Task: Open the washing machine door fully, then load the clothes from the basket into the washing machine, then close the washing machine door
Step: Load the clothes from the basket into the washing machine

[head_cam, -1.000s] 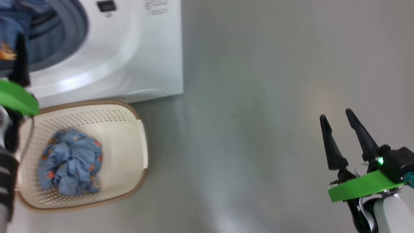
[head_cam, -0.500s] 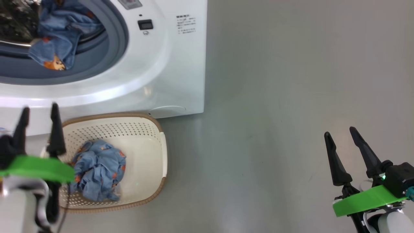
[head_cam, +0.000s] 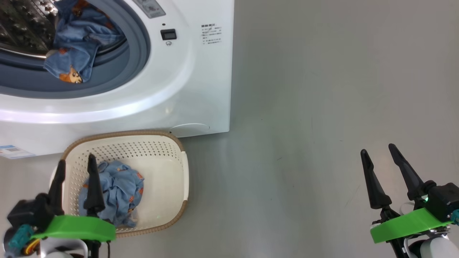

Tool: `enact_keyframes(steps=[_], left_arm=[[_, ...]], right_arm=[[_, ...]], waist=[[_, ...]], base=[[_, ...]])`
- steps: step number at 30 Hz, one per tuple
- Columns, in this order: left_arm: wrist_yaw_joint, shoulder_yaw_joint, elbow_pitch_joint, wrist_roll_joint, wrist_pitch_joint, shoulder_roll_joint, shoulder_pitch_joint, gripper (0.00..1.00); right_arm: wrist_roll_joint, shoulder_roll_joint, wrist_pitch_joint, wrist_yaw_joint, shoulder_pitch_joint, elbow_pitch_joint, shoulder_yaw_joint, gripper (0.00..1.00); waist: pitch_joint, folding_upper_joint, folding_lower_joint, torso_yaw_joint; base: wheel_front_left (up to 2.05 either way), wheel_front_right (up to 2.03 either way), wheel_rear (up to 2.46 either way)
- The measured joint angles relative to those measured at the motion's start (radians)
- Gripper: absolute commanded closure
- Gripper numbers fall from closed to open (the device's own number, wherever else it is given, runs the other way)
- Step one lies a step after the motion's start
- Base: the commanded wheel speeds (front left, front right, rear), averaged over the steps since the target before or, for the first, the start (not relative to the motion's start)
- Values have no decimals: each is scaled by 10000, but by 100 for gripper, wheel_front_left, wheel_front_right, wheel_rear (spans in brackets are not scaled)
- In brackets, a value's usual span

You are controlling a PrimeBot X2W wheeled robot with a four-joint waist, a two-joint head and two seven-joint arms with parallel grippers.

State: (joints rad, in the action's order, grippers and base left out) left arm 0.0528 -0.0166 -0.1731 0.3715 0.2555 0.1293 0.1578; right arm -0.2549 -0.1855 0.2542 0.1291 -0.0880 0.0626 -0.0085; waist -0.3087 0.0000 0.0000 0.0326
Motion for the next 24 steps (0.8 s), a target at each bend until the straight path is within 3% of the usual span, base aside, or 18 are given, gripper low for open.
enact_keyframes(steps=[10,24], left_arm=[[-150,328,12,-441,0,-514,-355,0],[-414,662,10,-690,0,-736,-354,0]], right_arm=[[0,0,0,0,67,25,90,0],[0,0,0,0,70,50,138,0]], waist=[[116,0,0,66],[203,0,0,71]], base=[[0,0,0],[0,0,0]])
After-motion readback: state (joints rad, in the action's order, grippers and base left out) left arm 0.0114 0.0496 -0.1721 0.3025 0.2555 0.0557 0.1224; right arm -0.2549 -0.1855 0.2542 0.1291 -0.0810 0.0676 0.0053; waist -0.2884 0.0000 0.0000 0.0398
